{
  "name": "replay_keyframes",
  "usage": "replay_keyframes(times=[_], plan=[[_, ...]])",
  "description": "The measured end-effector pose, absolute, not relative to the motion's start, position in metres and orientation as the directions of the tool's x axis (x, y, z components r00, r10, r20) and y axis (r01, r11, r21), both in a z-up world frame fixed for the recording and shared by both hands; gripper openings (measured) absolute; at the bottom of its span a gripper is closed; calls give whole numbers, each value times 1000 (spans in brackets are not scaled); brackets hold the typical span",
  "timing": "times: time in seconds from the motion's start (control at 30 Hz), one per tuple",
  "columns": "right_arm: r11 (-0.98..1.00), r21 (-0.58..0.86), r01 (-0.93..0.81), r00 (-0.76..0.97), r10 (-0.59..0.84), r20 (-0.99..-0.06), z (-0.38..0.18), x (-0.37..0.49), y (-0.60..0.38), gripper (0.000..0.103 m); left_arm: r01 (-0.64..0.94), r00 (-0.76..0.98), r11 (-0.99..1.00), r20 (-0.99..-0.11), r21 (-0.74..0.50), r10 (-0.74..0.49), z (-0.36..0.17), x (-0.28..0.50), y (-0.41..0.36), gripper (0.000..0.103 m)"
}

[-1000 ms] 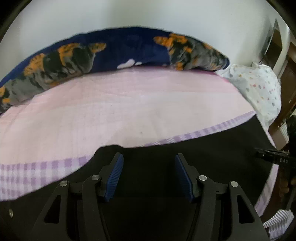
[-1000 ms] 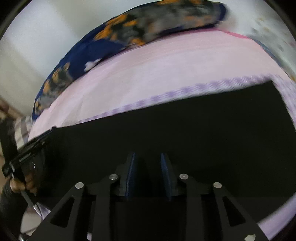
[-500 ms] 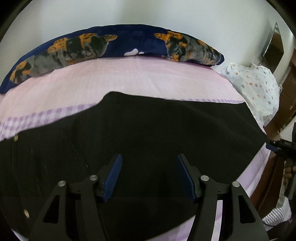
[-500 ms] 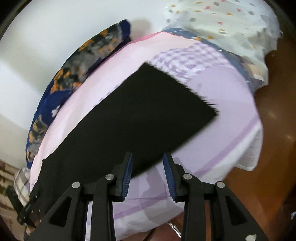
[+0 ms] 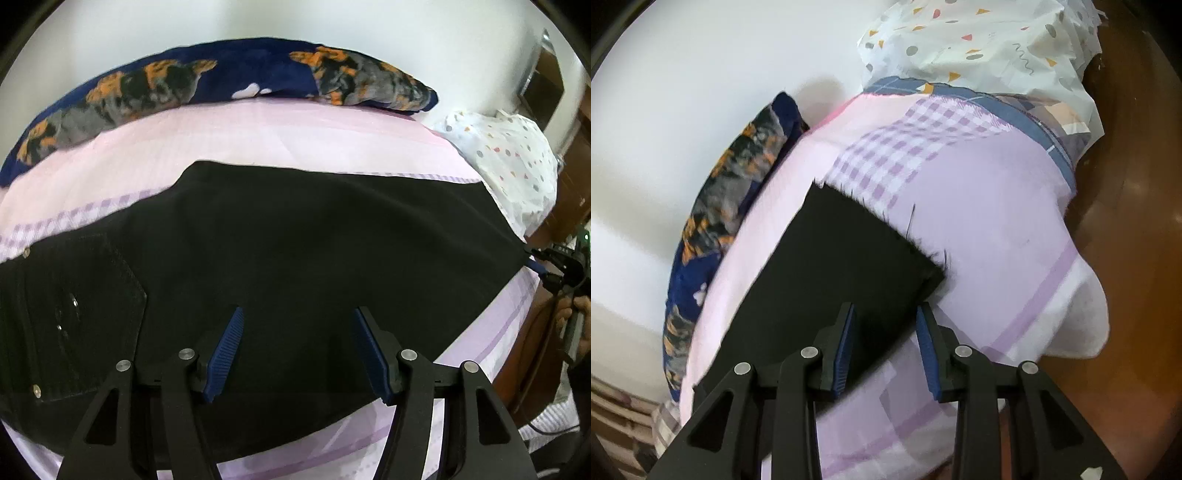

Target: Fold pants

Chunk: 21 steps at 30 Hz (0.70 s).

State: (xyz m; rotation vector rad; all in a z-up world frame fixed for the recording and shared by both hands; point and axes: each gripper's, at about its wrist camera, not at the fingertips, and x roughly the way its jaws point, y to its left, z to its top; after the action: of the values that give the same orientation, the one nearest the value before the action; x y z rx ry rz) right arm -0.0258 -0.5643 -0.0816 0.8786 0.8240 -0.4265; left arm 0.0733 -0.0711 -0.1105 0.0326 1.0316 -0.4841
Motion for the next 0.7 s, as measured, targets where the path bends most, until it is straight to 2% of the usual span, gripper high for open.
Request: replay_keyframes(times=[0.07,0.2,0.47,0.7], plan=[[565,525,637,641,-9,-767,-84,-23,-571,28,380,409,903,-839,-201,-359,-114,76,-70,62],[547,532,646,644,-16,-765,-88,-17,-581,12,348,393,913,-852,-211,-347,-120,82,-66,62],[569,506,648,623,-14,-782,-82,-10,-578,9,342,391,924,-867,-173,-308,-130,84,-69,62],[574,578,581,686,38,-727,-57,2,-564,8,359,391,918,-866,-169,-312,-129,83,-72,67]])
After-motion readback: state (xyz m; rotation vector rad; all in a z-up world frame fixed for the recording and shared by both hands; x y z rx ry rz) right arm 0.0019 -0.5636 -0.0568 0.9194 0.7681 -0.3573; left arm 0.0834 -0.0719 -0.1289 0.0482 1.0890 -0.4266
